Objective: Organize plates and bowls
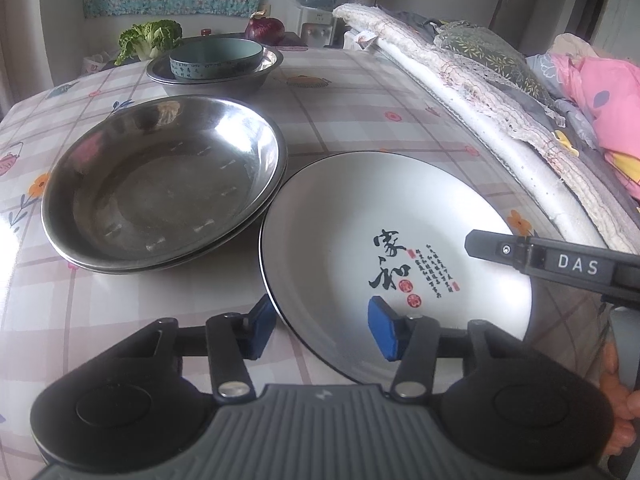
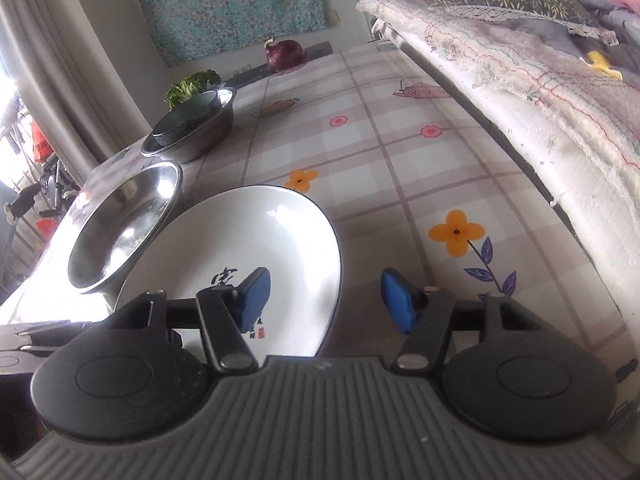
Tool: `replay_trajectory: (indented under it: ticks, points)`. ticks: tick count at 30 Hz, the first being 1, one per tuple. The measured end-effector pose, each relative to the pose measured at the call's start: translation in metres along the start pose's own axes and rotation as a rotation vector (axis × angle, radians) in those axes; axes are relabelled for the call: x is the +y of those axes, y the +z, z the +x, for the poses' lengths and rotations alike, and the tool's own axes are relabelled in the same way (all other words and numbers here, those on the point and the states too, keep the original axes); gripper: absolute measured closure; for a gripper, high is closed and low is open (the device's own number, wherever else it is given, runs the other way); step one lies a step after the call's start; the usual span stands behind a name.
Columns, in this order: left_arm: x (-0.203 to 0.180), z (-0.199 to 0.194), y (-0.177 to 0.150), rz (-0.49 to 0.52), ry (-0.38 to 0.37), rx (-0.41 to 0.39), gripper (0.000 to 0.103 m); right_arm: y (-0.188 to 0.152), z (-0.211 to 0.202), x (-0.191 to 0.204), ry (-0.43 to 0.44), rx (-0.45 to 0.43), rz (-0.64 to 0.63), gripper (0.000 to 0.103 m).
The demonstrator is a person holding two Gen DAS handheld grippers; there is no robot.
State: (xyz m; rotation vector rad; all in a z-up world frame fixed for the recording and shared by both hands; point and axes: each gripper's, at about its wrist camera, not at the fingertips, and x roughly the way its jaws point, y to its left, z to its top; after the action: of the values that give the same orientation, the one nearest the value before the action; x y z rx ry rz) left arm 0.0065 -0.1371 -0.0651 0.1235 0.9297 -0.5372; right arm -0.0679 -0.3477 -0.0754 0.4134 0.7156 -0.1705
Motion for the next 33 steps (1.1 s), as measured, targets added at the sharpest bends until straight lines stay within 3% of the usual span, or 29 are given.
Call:
replay_trajectory:
  ticks: [3,4,7,17,24,33]
  points:
    - [0.003,-0.001,0.0,-0.008,-0.002,-0.006,0.062,-0.001,0.001,0.008,-0.019,-0.004,-0.042,0.064]
    - [0.004,-0.001,0.0,-0.011,-0.004,-0.007,0.064,-0.001,0.002,0.009,-0.015,-0.004,-0.049,0.076]
    - [0.008,-0.002,0.001,-0.017,-0.017,-0.007,0.067,-0.001,0.002,0.01,-0.03,-0.008,-0.06,0.082]
    - [0.014,-0.013,-0.007,0.023,-0.04,-0.006,0.068,-0.005,-0.003,0.017,-0.019,0.02,-0.079,0.082]
    - [0.025,-0.018,-0.011,0.007,-0.123,0.009,0.063,-0.012,-0.01,0.016,0.001,0.038,-0.08,0.082]
    - [0.021,-0.01,0.0,0.026,-0.079,-0.008,0.055,-0.006,-0.011,0.014,-0.004,0.005,-0.085,0.083]
